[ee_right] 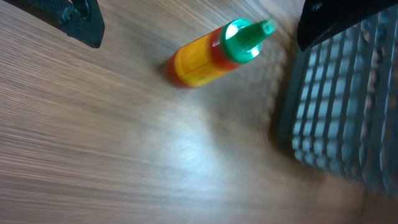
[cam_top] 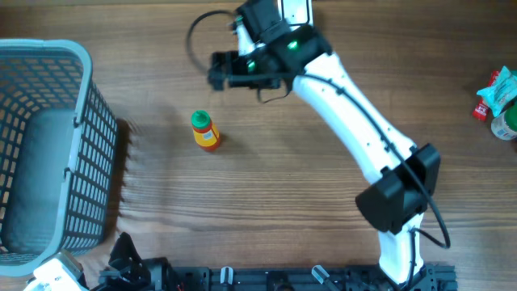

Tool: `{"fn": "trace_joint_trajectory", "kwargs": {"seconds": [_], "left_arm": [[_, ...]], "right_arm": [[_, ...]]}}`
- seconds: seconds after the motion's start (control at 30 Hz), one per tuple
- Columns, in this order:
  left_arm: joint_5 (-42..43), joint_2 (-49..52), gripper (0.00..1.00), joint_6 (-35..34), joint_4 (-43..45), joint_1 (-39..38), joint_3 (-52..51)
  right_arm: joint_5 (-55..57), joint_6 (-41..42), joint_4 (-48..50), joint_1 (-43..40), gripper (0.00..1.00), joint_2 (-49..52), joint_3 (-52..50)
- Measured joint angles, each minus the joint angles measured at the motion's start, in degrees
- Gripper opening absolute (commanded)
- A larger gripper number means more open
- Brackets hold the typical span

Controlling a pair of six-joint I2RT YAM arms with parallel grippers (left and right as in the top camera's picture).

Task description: Scan the item barcode

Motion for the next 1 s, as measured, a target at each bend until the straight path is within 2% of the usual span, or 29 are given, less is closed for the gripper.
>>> {"fn": "trace_joint_trajectory", "kwargs": {"seconds": [0.13,0.17,0.27,0.3,0.33,0.4,0.43,0.47,0.53,0.7,0.8,0.87,1.0], "left_arm": [[0.00,0.00,1.00,0.00,0.00,0.00,0.00],[0.00,0.00,1.00,0.00,0.00,0.00,0.00],[0.00,0.00,1.00,-0.02,0.00,0.00,0.00],[0.00,0.00,1.00,0.00,0.00,0.00,0.00],[0.00,0.00,1.00,-0.02,0.00,0.00,0.00],[0.00,0.00,1.00,-0.02,0.00,0.00,0.00],[0.00,0.00,1.00,0.00,0.00,0.00,0.00],[0.00,0.00,1.00,0.00,0.00,0.00,0.00],[0.00,0.00,1.00,0.00,0.00,0.00,0.00],[0.00,0.00,1.00,0.00,0.00,0.00,0.00],[0.00,0.00,1.00,0.00,0.00,0.00,0.00],[0.00,0.00,1.00,0.00,0.00,0.00,0.00],[0.00,0.00,1.00,0.00,0.00,0.00,0.00]], "right_arm": [[12.00,-3.06,-0.13,9.38,0.99,2.10,-0.52],[17.94,-3.45,0.48,12.20,1.00,2.36,-0.57],[24.59,-3.69,2.36,15.17,1.00,3.32,-0.57],[26.05,-3.80,2.60,15.69,0.96,4.07,-0.57],[26.67,-3.89,2.56,15.82,0.87,5.57,-0.57],[26.14,-4.44,2.19,15.65,0.80,8.17,-0.98],[25.86,-4.55,2.08,15.65,0.65,9.16,-1.31],[25.44,-4.96,2.14,15.65,0.56,9.70,-1.33],[25.07,-4.81,2.58,15.65,0.46,9.73,-1.31],[25.33,-3.82,1.70,15.58,0.44,9.73,-1.31],[26.40,-0.90,-3.41,14.51,0.44,9.09,-1.07],[27.26,5.90,-11.74,10.10,0.44,7.41,-1.18],[28.06,17.64,-16.46,1.11,0.45,4.85,-1.20]]}}
